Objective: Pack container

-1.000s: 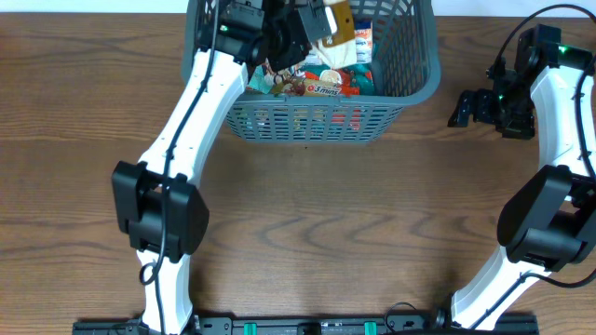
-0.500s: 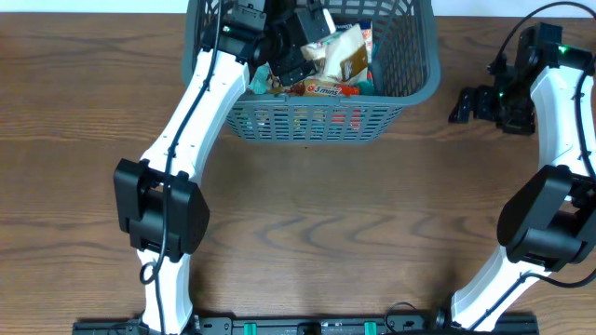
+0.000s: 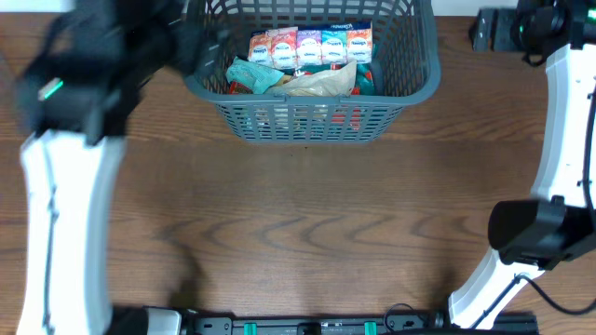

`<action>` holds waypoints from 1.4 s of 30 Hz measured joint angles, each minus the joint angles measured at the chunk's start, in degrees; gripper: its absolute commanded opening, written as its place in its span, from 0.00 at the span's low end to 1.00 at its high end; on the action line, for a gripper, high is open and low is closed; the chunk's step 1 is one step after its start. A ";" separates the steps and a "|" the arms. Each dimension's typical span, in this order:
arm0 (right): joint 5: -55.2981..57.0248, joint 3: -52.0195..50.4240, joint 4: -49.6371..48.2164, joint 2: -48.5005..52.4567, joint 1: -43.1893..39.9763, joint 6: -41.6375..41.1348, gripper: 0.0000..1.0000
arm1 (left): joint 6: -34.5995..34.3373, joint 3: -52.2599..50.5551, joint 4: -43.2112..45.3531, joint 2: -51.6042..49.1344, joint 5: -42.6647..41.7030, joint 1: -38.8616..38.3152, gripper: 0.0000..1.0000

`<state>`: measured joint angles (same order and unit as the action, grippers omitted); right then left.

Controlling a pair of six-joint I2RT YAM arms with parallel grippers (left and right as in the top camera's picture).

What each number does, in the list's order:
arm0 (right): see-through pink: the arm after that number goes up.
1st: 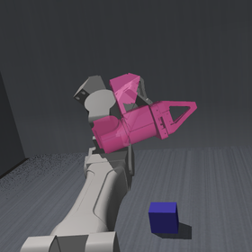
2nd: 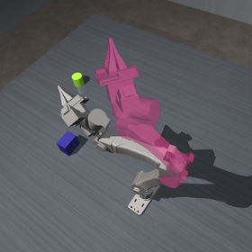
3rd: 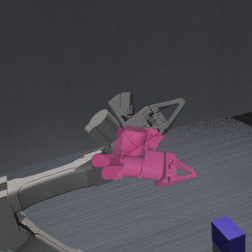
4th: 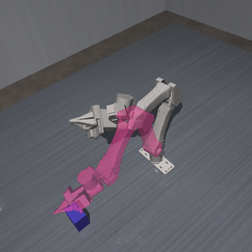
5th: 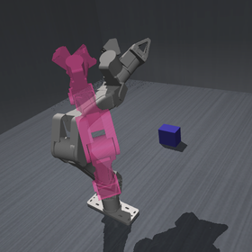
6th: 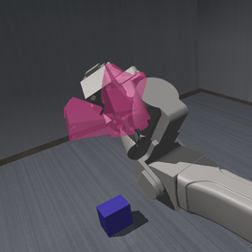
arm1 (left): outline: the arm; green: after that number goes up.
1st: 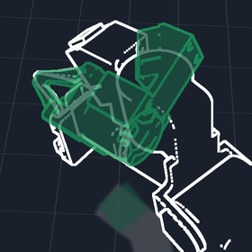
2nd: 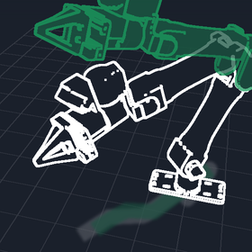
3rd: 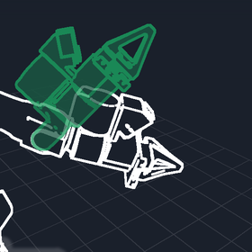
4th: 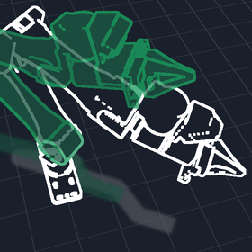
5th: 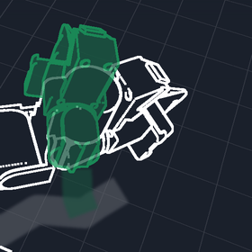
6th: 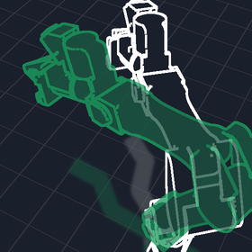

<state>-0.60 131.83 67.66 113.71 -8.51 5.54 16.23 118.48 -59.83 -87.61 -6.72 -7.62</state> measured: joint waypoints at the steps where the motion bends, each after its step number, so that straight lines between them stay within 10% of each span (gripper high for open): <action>1: 0.04 0.90 1.11 -0.85 0.79 -0.04 0.99 | -1.33 0.04 -2.03 1.60 0.76 0.72 0.99; 20: 0.66 -4.28 24.57 -25.64 2.69 -4.11 0.99 | -5.70 -32.02 -2.51 33.77 4.79 2.23 0.99; 42: -7.02 -87.71 -14.91 -82.12 6.19 -6.27 0.99 | -11.98 -68.46 13.84 53.68 3.91 2.23 0.99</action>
<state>-7.62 44.12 52.75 31.59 -2.33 -0.73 4.25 50.02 -46.00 -33.93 -2.81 -5.39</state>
